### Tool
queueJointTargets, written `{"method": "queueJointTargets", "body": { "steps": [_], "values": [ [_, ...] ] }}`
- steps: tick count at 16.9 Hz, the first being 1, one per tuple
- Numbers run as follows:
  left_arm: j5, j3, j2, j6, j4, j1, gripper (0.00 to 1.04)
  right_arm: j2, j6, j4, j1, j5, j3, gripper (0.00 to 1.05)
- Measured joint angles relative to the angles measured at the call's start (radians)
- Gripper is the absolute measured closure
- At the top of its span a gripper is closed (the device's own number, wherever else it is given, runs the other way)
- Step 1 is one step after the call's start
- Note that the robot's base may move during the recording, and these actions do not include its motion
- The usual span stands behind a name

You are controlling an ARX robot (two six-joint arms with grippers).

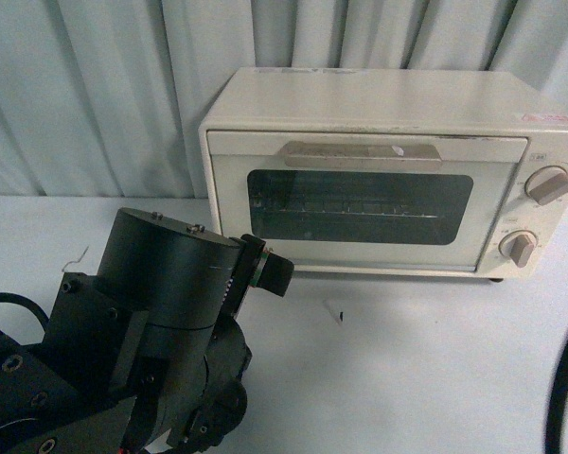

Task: Open oven

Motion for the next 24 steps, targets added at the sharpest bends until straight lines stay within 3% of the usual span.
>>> {"method": "queueJointTargets", "body": {
  "steps": [2, 3, 4, 24],
  "values": [
    [0.001, 0.000, 0.000, 0.000, 0.000, 0.000, 0.07, 0.135, -0.034, 0.021, 0.145, 0.000, 0.124, 0.84],
    [0.001, 0.000, 0.000, 0.000, 0.000, 0.000, 0.07, 0.182, -0.042, 0.029, 0.177, 0.001, 0.177, 0.99],
    [0.001, 0.000, 0.000, 0.000, 0.000, 0.000, 0.07, 0.214, -0.056, 0.035, 0.181, 0.003, 0.208, 1.03],
    [0.001, 0.000, 0.000, 0.000, 0.000, 0.000, 0.07, 0.470, -0.022, 0.025, 0.240, -0.043, 0.462, 1.03]
  ]
}}
